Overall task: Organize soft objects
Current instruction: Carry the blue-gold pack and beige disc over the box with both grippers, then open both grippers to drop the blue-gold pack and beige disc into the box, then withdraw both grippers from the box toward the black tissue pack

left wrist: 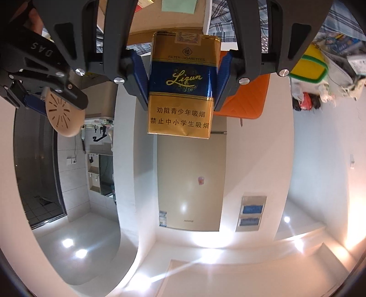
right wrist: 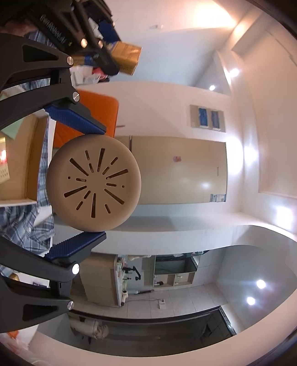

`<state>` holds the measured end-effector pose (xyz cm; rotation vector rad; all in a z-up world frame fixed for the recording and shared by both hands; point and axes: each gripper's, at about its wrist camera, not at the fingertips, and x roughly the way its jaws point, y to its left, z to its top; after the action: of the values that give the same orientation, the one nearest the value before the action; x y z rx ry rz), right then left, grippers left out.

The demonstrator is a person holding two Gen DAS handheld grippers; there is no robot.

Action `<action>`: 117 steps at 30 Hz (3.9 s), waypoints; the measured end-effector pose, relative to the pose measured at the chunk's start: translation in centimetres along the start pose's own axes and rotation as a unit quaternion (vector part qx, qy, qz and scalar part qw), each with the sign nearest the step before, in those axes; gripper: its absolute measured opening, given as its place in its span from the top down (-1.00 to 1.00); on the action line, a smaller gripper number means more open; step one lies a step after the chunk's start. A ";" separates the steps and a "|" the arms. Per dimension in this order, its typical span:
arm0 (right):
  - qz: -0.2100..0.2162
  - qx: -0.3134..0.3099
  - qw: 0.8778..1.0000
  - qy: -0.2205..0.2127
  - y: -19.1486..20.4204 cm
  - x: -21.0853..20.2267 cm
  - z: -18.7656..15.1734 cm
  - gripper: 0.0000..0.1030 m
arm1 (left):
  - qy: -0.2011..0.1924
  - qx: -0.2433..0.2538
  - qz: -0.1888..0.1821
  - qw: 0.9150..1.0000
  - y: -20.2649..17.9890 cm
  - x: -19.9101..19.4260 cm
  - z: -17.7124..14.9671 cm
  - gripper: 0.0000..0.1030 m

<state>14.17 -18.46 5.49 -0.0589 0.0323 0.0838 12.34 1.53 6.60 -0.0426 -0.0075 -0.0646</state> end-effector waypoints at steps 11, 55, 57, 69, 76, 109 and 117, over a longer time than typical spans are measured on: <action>0.017 -0.009 0.992 0.124 -0.8 5.8 -4.7 -0.64 | 0.218 0.024 -0.014 0.976 -0.7 6.3 -4.2 0.00; 0.110 -0.036 0.943 0.314 0.8 10.1 -11.3 -0.69 | 0.254 0.024 -0.005 0.967 -0.8 6.8 -5.0 -0.80; 0.105 -0.033 0.947 0.303 0.6 9.7 -10.5 -0.69 | 0.243 0.028 -0.005 0.970 -1.1 6.1 -4.3 -0.80; 0.079 -0.017 0.967 0.243 -0.8 4.9 -5.3 -0.70 | 0.165 0.022 -0.012 0.986 -1.6 1.4 -0.3 -0.92; 0.046 -0.022 0.984 0.171 -1.9 0.0 -2.2 -0.84 | 0.115 0.022 -0.013 0.993 -1.8 -2.0 1.6 -0.99; -0.020 0.006 0.997 0.080 -4.0 -12.6 -3.1 -1.00 | 0.089 0.014 -0.008 0.996 -1.7 -10.7 -2.0 -0.99; -0.001 0.031 0.995 0.095 -4.8 -12.6 -5.1 -1.00 | 0.127 0.014 -0.016 0.992 -1.6 -10.3 -4.9 -0.99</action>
<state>1.88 -24.61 1.15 -0.0042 0.2255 0.0756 1.96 0.37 1.73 -0.0065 0.2450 -0.1013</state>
